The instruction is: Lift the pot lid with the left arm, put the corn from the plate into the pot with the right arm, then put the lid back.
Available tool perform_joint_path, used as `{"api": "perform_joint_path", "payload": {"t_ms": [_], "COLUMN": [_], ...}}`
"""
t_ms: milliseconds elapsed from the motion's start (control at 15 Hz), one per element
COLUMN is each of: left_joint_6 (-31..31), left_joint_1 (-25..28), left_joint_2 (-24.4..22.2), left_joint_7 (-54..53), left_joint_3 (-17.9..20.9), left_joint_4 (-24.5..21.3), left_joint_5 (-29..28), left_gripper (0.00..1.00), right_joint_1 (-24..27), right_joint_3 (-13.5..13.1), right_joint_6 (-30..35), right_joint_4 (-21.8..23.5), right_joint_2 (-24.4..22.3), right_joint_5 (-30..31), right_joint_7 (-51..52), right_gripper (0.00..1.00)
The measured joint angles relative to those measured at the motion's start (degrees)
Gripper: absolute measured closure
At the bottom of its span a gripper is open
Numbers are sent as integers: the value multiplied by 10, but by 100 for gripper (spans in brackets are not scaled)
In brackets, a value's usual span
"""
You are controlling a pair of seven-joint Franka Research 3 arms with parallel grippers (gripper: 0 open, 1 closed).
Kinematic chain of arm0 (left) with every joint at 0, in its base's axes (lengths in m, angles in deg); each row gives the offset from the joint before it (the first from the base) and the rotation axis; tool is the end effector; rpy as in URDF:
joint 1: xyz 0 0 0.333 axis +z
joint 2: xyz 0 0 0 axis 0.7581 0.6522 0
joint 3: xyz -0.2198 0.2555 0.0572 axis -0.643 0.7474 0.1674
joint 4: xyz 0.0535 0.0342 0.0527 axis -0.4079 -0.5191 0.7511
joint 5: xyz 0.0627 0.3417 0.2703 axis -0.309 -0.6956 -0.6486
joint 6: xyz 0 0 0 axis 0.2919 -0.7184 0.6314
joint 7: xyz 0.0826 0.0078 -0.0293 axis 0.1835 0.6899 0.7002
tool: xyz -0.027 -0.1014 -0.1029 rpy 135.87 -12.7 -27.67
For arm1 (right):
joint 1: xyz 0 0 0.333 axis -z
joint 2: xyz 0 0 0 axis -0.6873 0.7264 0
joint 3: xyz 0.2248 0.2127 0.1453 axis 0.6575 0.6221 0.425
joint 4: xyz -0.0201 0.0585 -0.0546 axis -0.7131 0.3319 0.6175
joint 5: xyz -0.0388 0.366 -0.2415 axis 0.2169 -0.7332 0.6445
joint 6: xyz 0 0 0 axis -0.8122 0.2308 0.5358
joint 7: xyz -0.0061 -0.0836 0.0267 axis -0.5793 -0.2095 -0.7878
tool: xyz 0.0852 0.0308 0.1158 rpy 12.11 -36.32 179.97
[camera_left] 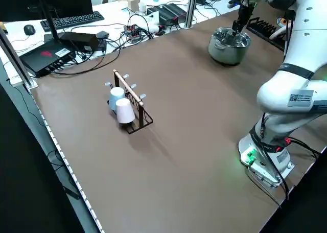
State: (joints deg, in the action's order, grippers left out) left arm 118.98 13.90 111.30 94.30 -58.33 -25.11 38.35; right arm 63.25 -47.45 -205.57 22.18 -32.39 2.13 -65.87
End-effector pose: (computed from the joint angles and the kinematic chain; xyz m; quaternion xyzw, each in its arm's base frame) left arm 0.5621 -0.5177 0.3019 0.9980 0.0278 0.0377 0.0431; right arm 0.6149 -0.2802 0.1424 0.9961 -0.0330 -0.0090 0.0815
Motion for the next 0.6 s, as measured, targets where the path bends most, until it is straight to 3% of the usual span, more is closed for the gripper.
{"api": "perform_joint_path", "payload": {"t_ms": [133,267,333,467,600], "left_joint_6": [0,0,0,0,0], "left_joint_1": [0,0,0,0,0], "left_joint_2": [0,0,0,0,0], "left_joint_7": [0,0,0,0,0], "left_joint_3": [6,7,7,8,8], "left_joint_4": [1,4,5,7,7], "left_joint_5": [0,0,0,0,0], "left_gripper": [40,40,40,40,40], "right_joint_1": [0,0,0,-2,-9], "right_joint_3": [1,1,1,3,7], "right_joint_6": [0,0,1,8,33], "right_joint_4": [-1,-1,-1,-1,-6], "right_joint_2": [5,7,8,8,6], "right_joint_5": [0,0,0,0,0], "right_joint_7": [0,-1,-1,0,1], "right_gripper": [22,41,44,62,62]}}
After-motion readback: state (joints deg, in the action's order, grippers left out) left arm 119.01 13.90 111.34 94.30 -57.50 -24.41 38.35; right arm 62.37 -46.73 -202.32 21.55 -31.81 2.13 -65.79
